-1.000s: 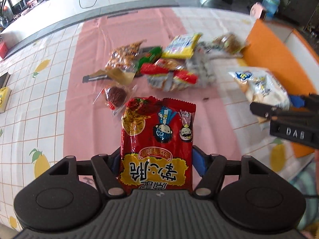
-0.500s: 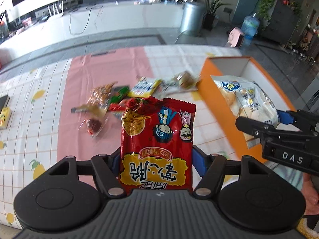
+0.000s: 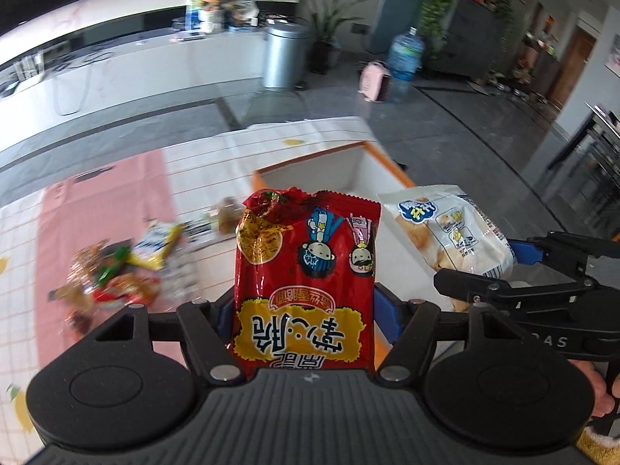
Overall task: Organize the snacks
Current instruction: 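Carry the red bag with the left tool while the right tool carries the bread bag, then open the left tool over the box while the right tool releases the bread bag beside it, then withdraw both tools from the box back toward the snacks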
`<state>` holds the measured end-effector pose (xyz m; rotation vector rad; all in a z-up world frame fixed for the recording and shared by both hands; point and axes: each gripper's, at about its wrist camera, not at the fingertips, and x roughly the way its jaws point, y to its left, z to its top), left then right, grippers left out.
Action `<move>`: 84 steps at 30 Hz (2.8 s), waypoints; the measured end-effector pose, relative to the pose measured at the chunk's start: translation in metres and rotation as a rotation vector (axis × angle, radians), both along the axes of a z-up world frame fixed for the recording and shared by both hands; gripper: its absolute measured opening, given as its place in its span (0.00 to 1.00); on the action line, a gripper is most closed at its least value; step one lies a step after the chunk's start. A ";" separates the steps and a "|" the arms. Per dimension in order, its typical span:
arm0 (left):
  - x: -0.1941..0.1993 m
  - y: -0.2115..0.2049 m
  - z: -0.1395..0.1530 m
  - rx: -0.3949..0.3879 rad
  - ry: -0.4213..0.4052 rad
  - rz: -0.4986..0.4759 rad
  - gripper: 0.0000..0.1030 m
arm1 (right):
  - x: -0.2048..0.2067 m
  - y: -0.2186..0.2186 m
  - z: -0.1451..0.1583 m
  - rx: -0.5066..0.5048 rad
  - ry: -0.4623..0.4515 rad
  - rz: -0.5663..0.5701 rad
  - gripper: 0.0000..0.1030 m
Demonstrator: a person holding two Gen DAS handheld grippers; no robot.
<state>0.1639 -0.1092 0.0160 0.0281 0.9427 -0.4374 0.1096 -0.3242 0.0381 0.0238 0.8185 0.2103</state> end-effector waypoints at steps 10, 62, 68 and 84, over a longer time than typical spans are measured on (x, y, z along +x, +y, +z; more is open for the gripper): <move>0.045 -0.085 -0.028 0.028 0.129 -0.123 0.76 | 0.033 -0.065 -0.023 -0.053 0.126 -0.022 0.63; 0.086 -0.138 -0.102 0.278 0.293 -0.231 0.81 | 0.116 -0.055 -0.136 -0.155 0.527 0.181 0.78; 0.072 -0.127 -0.078 0.236 0.251 -0.216 0.81 | 0.104 -0.058 -0.112 -0.157 0.463 0.139 0.78; 0.007 -0.046 -0.016 0.050 0.028 -0.054 0.81 | 0.037 -0.022 -0.041 -0.165 0.159 -0.006 0.78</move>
